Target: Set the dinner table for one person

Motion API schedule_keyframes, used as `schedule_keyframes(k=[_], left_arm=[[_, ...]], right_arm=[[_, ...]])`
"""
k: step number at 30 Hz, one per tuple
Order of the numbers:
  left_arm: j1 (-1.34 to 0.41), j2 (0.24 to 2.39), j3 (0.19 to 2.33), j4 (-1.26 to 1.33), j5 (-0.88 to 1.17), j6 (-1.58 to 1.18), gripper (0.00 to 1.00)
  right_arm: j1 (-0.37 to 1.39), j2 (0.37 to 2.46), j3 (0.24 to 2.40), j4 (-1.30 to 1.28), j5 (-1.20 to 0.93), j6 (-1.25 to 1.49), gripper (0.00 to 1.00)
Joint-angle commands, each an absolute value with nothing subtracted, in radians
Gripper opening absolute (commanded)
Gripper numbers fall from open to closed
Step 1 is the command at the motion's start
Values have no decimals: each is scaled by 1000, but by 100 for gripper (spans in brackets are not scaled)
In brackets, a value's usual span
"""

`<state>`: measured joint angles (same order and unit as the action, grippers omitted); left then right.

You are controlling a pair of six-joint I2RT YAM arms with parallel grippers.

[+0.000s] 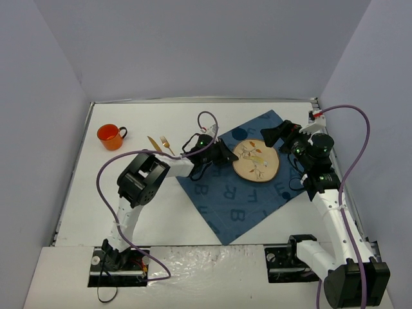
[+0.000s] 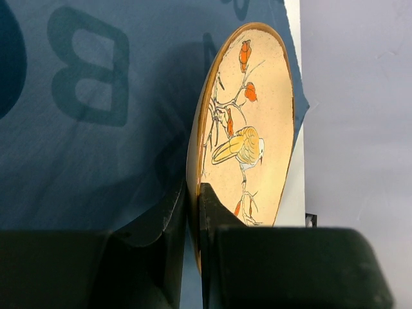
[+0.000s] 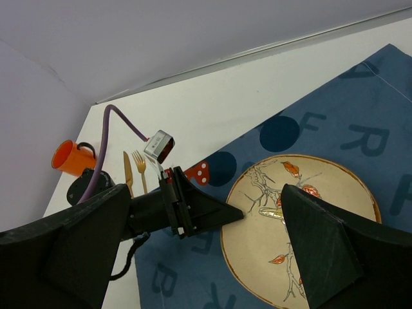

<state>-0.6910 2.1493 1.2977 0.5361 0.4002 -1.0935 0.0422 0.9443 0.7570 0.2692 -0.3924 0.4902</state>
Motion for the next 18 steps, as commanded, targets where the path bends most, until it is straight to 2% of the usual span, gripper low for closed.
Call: schedule_keyframes(k=[1, 14, 18], left_arm=[[-694, 2114, 1398, 785, 460, -1171, 0], [-692, 2154, 1349, 777, 440, -1215, 0], [-691, 2143, 1346, 695, 426, -1196, 21]], right_arm=[[53, 938, 787, 328, -375, 462, 100], [55, 933, 773, 321, -359, 451, 100], [54, 930, 770, 320, -354, 447, 100]])
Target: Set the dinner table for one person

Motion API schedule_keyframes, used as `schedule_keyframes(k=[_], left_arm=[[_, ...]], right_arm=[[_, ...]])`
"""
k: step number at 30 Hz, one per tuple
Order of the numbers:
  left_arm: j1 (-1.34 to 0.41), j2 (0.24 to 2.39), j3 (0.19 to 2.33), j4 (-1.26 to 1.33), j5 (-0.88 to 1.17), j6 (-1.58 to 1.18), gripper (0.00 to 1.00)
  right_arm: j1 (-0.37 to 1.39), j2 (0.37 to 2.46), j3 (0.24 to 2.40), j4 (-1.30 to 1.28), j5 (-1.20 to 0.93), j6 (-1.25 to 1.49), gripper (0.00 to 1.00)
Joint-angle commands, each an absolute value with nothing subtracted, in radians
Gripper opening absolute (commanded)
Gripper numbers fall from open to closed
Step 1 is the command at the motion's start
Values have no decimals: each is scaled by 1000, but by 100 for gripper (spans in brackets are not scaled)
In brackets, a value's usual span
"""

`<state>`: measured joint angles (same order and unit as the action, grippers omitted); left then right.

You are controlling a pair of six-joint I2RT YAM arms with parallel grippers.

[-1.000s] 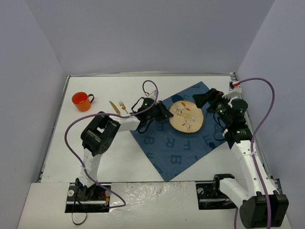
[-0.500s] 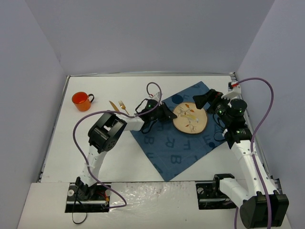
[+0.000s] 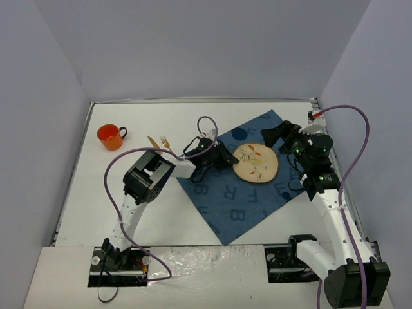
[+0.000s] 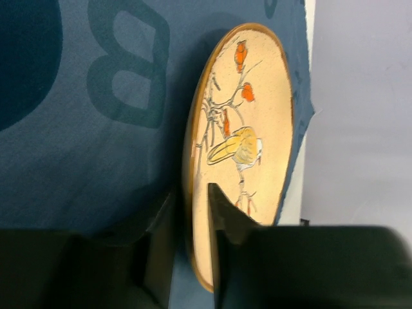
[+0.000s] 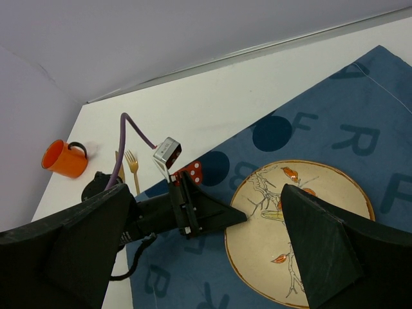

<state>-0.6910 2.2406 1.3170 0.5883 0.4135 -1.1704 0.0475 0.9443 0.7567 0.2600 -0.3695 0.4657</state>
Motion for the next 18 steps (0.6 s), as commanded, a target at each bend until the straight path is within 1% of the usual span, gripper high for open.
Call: schedule_keyframes(k=[1, 3, 4, 5, 8, 10, 11, 13, 18], left_arm=[[-690, 2138, 1340, 690, 422, -1200, 28], [-686, 2120, 1322, 667, 407, -1202, 46], [-685, 2100, 1311, 645, 388, -1195, 57], [-681, 2080, 1308, 597, 373, -1175, 65], [-666, 2017, 1298, 477, 334, -1113, 85], [-638, 1958, 1278, 409, 315, -1092, 95], [-627, 1935, 1263, 384, 306, -1074, 97], [-593, 1846, 1246, 283, 278, -1013, 97], [-480, 1644, 1297, -140, 195, -764, 97]], right_arm=[[54, 930, 771, 316, -351, 445, 100], [55, 930, 776, 309, -347, 441, 100], [55, 930, 777, 307, -345, 439, 100], [55, 929, 779, 306, -344, 438, 100], [55, 928, 783, 303, -345, 437, 100], [56, 928, 785, 300, -345, 436, 100], [55, 928, 785, 299, -345, 436, 100], [55, 928, 787, 299, -344, 434, 100], [57, 947, 799, 292, -341, 413, 100]])
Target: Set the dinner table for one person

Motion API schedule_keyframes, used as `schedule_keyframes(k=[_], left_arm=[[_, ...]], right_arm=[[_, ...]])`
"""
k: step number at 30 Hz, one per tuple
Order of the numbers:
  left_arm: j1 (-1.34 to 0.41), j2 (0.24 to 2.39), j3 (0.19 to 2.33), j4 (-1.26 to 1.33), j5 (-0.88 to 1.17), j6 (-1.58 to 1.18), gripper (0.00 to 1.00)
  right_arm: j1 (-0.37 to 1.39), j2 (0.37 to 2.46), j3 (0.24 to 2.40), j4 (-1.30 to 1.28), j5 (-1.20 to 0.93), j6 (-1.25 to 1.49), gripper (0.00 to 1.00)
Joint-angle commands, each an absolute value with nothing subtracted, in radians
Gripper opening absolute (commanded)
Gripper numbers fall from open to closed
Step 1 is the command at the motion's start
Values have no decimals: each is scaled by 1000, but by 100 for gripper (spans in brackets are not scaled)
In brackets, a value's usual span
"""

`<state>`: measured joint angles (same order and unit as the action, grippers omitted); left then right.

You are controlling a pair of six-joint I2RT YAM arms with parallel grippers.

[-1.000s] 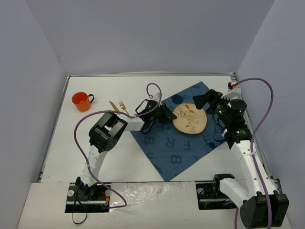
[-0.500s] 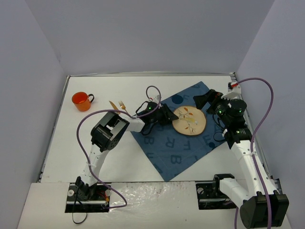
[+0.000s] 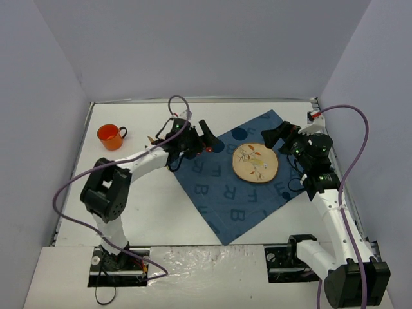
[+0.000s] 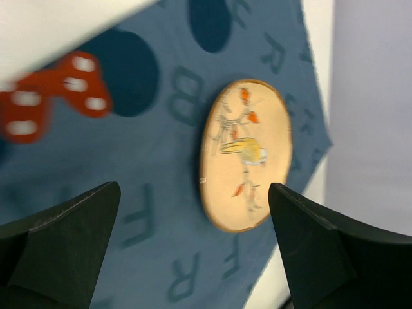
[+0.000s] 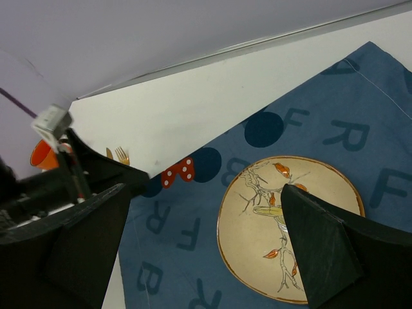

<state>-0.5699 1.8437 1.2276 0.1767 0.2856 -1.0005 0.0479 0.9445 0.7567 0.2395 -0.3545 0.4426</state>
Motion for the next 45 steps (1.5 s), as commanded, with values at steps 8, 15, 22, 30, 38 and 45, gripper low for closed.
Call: schedule_keyframes(k=[8, 15, 22, 30, 38, 45], left_arm=[[-94, 1445, 1421, -575, 69, -501, 97], [198, 1527, 1501, -650, 61, -424, 93], [282, 1732, 1635, -644, 101, -433, 84], [295, 1917, 1747, -655, 105, -476, 73], [319, 1977, 1747, -644, 95, -470, 50], [322, 2013, 1767, -641, 89, -463, 35]], right_arm=[[73, 942, 771, 336, -330, 395, 100], [142, 924, 742, 311, -273, 340, 100], [166, 910, 721, 296, -326, 315, 100], [175, 926, 708, 307, -346, 305, 100], [176, 943, 701, 325, -336, 301, 100], [176, 955, 690, 346, -348, 310, 100]])
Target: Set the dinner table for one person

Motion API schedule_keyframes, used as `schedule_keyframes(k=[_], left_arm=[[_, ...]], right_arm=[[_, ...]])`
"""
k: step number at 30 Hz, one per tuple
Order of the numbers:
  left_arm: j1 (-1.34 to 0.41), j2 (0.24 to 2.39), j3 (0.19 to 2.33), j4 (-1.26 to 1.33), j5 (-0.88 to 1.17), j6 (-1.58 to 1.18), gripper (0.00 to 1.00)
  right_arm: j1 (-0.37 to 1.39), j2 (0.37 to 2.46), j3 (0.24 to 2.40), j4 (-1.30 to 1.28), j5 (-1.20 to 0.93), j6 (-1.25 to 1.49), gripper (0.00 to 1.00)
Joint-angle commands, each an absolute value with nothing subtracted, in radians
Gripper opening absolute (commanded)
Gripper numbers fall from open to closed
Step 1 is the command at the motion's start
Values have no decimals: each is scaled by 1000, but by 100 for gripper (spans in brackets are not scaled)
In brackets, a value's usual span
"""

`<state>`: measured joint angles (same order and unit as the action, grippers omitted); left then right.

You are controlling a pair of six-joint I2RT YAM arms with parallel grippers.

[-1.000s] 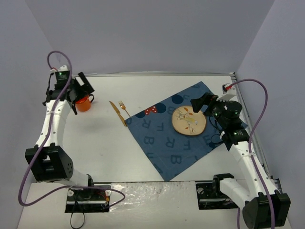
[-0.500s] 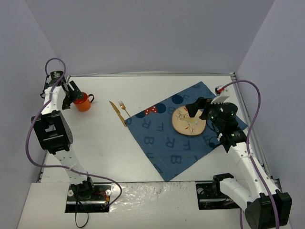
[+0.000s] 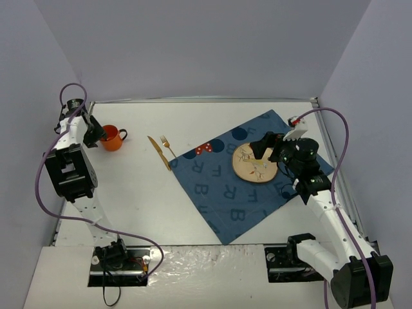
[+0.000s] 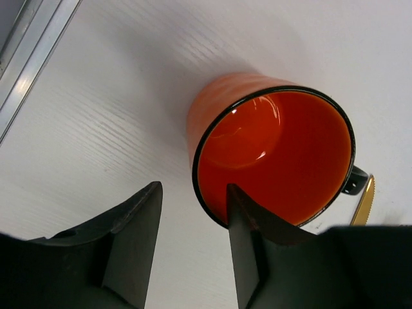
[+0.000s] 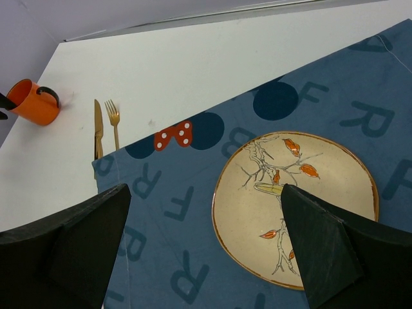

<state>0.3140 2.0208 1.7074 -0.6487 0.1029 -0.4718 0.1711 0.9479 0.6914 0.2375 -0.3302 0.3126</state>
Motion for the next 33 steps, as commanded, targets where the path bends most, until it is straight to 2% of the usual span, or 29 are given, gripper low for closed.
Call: schedule_keyframes(k=[1, 5, 12, 16, 23, 28, 33], left_arm=[[322, 2017, 1771, -642, 89, -463, 33], [324, 2030, 1781, -642, 84, -460, 24], [313, 1990, 1776, -648, 93, -448, 1], [275, 1910, 1773, -707, 97, -432, 0], [84, 1759, 1731, -807, 7, -395, 0], [-124, 1684, 1709, -866, -56, -376, 0], [-236, 1649, 1708, -900, -86, -359, 0]], right_arm=[[176, 956, 689, 348, -350, 310, 100], [176, 953, 692, 348, -351, 307, 100], [185, 961, 695, 353, -363, 302, 100], [222, 972, 701, 371, -360, 285, 100], [447, 1019, 774, 304, -258, 153, 100], [673, 1131, 901, 244, -120, 16, 99], [808, 1294, 1034, 218, -63, -76, 96]])
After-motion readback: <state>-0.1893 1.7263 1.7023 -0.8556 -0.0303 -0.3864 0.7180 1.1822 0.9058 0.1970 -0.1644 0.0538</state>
